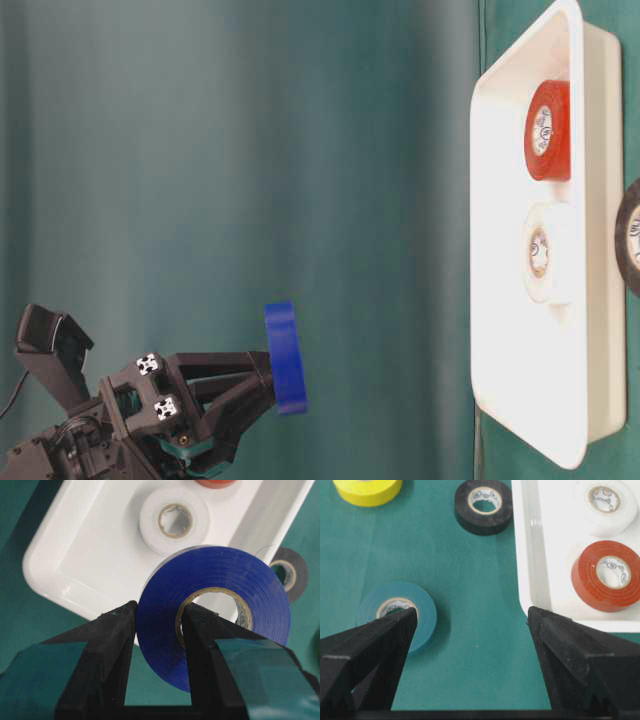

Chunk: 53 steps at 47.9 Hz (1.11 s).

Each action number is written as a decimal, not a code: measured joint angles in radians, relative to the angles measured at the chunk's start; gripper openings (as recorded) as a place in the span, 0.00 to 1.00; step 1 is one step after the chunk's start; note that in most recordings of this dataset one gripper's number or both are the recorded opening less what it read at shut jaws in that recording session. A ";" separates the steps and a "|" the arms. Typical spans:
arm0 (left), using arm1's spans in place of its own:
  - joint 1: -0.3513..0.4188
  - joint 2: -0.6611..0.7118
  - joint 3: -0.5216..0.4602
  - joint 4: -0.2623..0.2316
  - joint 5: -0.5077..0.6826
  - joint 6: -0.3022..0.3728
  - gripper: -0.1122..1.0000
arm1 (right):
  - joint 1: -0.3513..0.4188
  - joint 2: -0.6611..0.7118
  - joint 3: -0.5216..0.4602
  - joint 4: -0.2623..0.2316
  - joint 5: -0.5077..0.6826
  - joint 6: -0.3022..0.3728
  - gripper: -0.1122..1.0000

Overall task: Pick up the tape from a random location and place it into the white case.
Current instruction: 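Lower the blue roll into the tray left of the white roll, open gripper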

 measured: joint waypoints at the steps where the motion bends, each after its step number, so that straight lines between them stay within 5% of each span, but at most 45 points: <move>1: 0.000 0.000 0.000 0.002 0.000 0.000 0.31 | 0.000 0.000 0.000 0.000 -0.002 0.000 0.88; 14: 0.003 0.003 0.038 0.002 -0.025 0.000 0.30 | 0.000 0.000 0.000 0.000 -0.002 0.000 0.88; 36: 0.071 0.115 0.221 0.000 -0.250 0.000 0.31 | 0.000 0.000 0.000 0.000 0.000 0.000 0.88; 53: 0.103 0.250 0.259 -0.003 -0.391 -0.003 0.31 | 0.000 0.006 0.000 0.000 -0.002 0.000 0.88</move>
